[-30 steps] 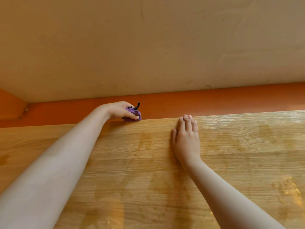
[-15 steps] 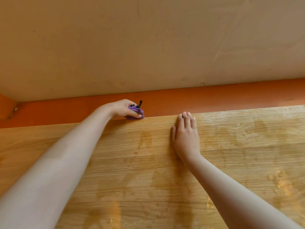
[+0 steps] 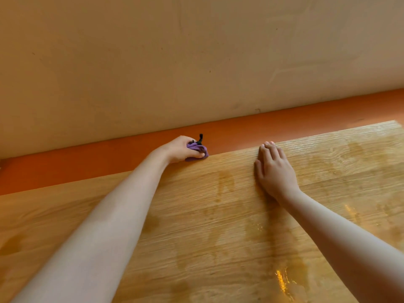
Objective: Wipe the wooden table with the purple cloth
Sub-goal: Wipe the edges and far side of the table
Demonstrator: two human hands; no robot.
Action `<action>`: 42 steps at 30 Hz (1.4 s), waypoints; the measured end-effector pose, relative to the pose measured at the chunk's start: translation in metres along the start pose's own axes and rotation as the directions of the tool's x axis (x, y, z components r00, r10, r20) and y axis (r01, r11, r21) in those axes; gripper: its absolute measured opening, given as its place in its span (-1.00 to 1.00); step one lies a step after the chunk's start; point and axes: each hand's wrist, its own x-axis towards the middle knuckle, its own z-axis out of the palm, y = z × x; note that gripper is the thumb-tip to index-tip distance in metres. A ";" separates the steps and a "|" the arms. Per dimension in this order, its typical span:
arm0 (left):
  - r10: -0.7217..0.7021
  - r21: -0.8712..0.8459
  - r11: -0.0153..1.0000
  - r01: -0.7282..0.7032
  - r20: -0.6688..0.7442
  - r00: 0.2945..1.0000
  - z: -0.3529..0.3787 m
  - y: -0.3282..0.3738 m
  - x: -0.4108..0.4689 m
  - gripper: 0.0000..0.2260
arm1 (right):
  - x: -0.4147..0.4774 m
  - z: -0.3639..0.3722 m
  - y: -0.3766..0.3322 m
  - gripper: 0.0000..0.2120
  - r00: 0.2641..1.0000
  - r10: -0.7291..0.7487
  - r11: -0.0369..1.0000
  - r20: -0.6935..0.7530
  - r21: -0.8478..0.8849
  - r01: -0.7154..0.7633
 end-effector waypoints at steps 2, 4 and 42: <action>-0.015 0.035 0.999 0.015 -0.005 1.000 -0.029 -0.033 -0.019 -0.81 | 0.000 -0.002 -0.003 -0.58 1.000 0.013 1.000 0.002 -0.026 -0.013; -0.059 0.036 0.998 0.059 -0.015 0.998 -0.057 -0.065 -0.041 -0.80 | 0.000 -0.003 -0.004 -0.58 1.000 0.027 0.999 0.011 -0.044 -0.027; -0.199 0.103 0.973 0.208 -0.093 0.976 -0.131 -0.135 -0.122 -0.85 | -0.006 0.052 -0.234 -0.71 0.994 -0.108 0.984 -0.033 0.140 0.111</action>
